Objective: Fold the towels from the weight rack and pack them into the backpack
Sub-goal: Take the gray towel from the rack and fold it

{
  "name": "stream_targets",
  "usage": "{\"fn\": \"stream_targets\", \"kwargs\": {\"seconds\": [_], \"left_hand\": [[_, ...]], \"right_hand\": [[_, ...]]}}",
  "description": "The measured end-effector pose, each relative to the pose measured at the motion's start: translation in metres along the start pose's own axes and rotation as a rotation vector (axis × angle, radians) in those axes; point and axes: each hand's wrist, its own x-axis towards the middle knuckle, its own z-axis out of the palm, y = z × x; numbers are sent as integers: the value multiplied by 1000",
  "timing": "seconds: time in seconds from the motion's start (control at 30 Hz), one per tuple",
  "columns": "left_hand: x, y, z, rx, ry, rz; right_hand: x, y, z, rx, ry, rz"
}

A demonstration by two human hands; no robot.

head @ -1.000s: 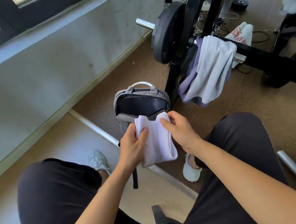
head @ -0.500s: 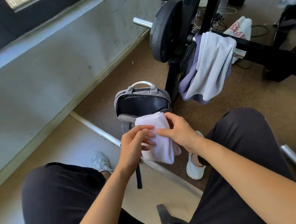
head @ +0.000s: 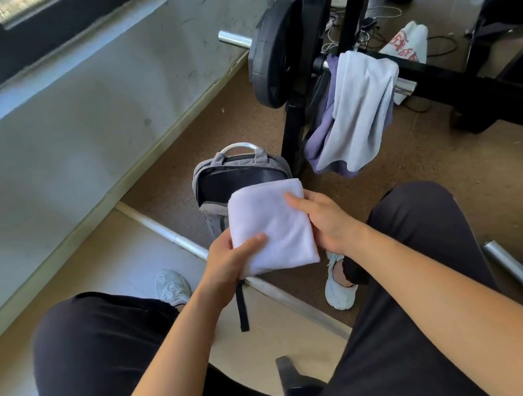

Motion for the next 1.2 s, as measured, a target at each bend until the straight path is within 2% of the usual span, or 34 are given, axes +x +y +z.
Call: {"fn": "stream_targets", "kwargs": {"seconds": [0.07, 0.17, 0.27, 0.43, 0.5, 0.6, 0.77, 0.83, 0.9, 0.97, 1.03, 1.13, 1.2], "left_hand": [[1, -2, -3, 71, 59, 52], [1, -1, -9, 212, 70, 139], [1, 3, -14, 392, 43, 205], [0, 11, -31, 584, -170, 193], [-2, 13, -32, 619, -225, 191], [-2, 14, -31, 634, -215, 208], [-6, 12, -15, 905, 20, 426], [-9, 11, -11, 870, 32, 507], [-11, 14, -12, 641, 27, 526], [-10, 17, -14, 267, 29, 433], [-10, 19, -15, 53, 0, 327], [-10, 16, -10, 4, -73, 260], [-10, 14, -6, -8, -56, 249]], "right_hand": [[1, 1, -4, -102, 15, -13], [2, -1, -9, -423, 46, -70], [4, -4, -15, -631, -13, -78], [0, -1, -16, -834, -227, 24], [-1, 2, -14, -865, -278, 87], [0, 2, -11, -824, -242, 86], [1, -2, -10, -547, -161, 156], [0, -4, -12, -444, -153, 163], [-3, -9, -13, -299, -175, 142], [-8, -17, -13, -141, -200, 105], [-11, -23, -12, -35, -209, 67], [-13, -24, -10, -21, -203, 50], [-12, -23, -10, -75, -200, 48]]}}
